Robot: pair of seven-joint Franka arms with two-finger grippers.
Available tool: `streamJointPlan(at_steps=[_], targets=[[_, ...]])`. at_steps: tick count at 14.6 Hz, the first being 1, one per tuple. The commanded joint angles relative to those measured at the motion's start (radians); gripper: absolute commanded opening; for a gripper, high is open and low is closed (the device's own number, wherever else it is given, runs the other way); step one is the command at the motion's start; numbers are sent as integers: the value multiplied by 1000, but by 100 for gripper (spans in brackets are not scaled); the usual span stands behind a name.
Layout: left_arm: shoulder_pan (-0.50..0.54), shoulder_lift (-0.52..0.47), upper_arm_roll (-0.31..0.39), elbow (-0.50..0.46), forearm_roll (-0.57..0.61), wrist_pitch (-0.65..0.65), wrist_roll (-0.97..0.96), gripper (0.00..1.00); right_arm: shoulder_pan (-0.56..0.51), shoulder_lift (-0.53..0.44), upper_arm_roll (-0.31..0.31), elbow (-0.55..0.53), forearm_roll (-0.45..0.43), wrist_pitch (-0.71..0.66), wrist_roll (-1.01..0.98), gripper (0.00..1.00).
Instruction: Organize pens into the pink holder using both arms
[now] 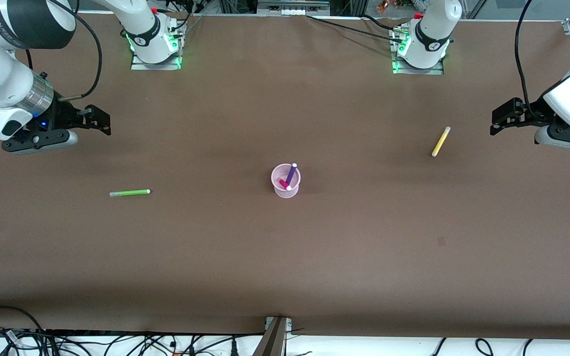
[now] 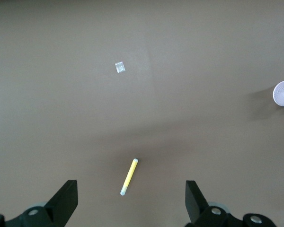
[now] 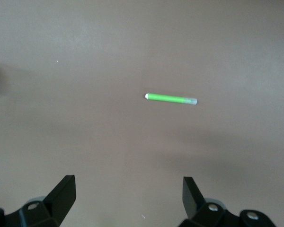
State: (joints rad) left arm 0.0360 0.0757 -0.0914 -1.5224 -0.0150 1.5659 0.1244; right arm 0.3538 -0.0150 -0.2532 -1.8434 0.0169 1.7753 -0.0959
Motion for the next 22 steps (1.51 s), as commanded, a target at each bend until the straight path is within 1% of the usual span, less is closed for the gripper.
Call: streamJointPlan(at_steps=[1, 2, 3, 6, 11, 13, 16, 18, 22], targets=[[-7, 1, 5, 22, 20, -21, -2, 100, -164, -11, 139, 60, 11, -78, -68, 100], [-4, 0, 5, 21, 20, -21, -2, 100, -217, -5, 191, 91, 11, -105, -71, 100], [-4, 1, 5, 21, 20, -21, -2, 100, -223, -5, 195, 104, 9, -123, -71, 100], [-2, 1, 4, 21, 20, -21, -2, 100, -225, -8, 193, 127, 11, -145, -59, 100], [1, 1, 1, 21, 20, -21, -2, 100, -236, 15, 186, 154, 5, -145, -59, 100], [1, 1, -2, 21, 20, -21, -2, 100, -234, 35, 186, 182, -3, -151, -64, 100], [1, 1, -5, 21, 20, -21, -2, 100, -239, 33, 183, 211, -14, -165, -73, 100], [1, 1, -2, 21, 20, -21, -2, 100, -237, 33, 181, 234, -11, -235, -70, 100], [2, 1, -2, 21, 20, -21, -2, 100, -236, 41, 181, 243, -11, -243, -73, 100]])
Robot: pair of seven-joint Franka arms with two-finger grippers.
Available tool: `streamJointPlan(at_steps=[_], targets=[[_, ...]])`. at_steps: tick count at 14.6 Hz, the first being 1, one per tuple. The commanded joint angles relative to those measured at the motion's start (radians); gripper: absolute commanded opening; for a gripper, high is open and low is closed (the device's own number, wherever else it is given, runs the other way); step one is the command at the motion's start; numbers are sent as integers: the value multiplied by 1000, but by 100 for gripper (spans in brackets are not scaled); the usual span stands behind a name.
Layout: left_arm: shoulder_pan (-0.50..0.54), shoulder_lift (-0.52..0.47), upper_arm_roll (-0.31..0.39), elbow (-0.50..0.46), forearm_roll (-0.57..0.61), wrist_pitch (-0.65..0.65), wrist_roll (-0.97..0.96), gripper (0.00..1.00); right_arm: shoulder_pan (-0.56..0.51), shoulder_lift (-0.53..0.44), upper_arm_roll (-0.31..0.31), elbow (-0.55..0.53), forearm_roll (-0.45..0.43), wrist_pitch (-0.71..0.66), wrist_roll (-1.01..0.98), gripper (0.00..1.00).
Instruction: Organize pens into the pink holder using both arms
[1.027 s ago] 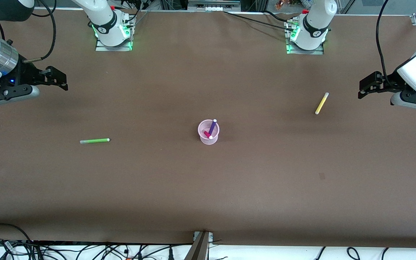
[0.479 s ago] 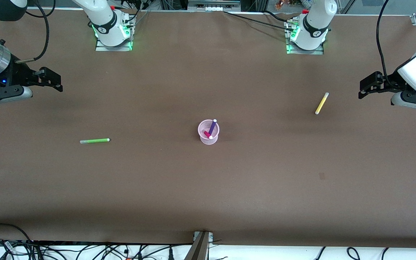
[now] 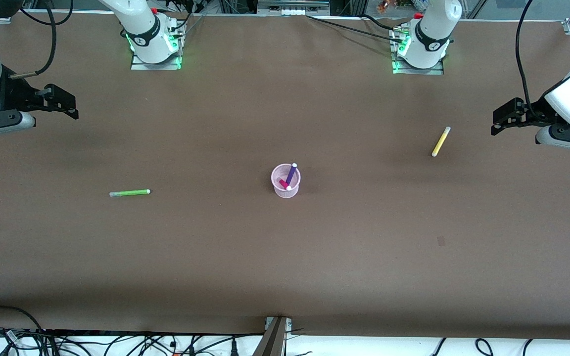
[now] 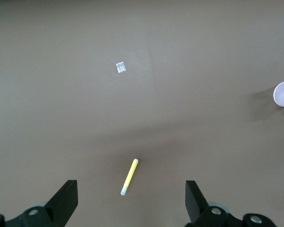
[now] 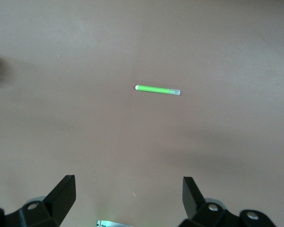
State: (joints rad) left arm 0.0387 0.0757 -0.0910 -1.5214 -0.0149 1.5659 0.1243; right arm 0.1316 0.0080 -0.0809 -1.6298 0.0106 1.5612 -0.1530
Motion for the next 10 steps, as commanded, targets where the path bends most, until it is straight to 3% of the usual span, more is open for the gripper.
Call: streamJointPlan(at_steps=[1, 10], targets=[[0, 1, -4, 20, 20, -21, -2, 100, -10, 18, 10, 30, -4, -30, -16, 100], [0, 1, -4, 20, 20, -23, -2, 100, -10, 17, 10, 30, -4, -44, -14, 100]])
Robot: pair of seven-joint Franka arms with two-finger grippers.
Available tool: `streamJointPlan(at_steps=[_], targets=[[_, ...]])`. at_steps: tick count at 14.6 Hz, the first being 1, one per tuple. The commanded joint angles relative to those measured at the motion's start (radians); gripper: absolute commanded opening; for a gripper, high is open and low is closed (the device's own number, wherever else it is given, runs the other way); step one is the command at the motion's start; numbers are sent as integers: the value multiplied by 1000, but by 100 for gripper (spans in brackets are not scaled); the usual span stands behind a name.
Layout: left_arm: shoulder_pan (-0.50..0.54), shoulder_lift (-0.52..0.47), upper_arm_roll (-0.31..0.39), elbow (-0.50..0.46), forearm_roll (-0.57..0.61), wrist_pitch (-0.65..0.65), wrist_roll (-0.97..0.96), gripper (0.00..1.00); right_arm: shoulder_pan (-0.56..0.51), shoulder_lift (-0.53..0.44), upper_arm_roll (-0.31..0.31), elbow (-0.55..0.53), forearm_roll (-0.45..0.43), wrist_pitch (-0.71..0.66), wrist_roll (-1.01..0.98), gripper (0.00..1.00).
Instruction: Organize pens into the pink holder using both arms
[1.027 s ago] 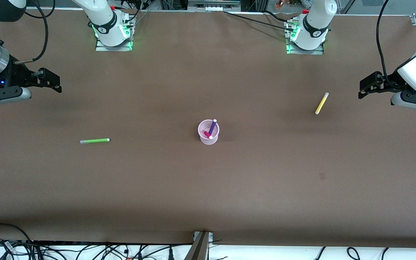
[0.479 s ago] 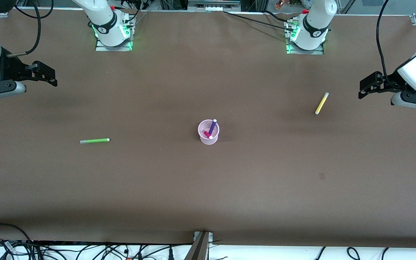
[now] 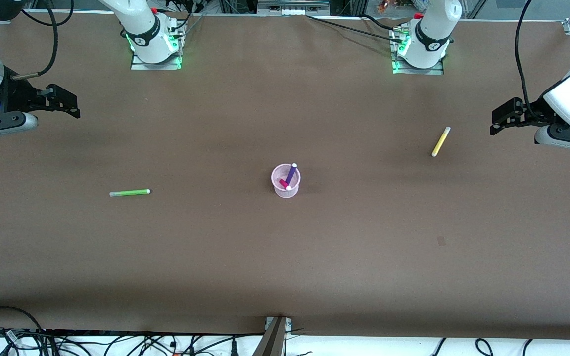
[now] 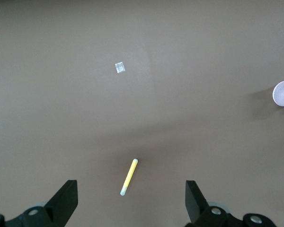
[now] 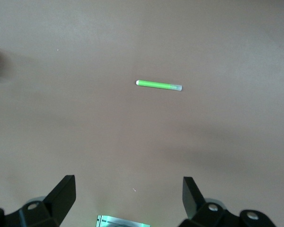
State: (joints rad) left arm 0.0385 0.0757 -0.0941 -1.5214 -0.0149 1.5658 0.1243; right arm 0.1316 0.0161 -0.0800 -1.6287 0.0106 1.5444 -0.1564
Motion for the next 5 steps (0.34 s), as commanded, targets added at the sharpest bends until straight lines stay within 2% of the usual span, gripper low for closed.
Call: streamJointPlan(at_steps=[1, 5], targets=[[0, 1, -4, 20, 20, -24, -2, 100, -9, 8, 9, 29, -4, -27, -11, 100], [0, 0, -6, 20, 20, -24, -2, 100, -7, 10, 11, 30, -3, -27, -3, 100]])
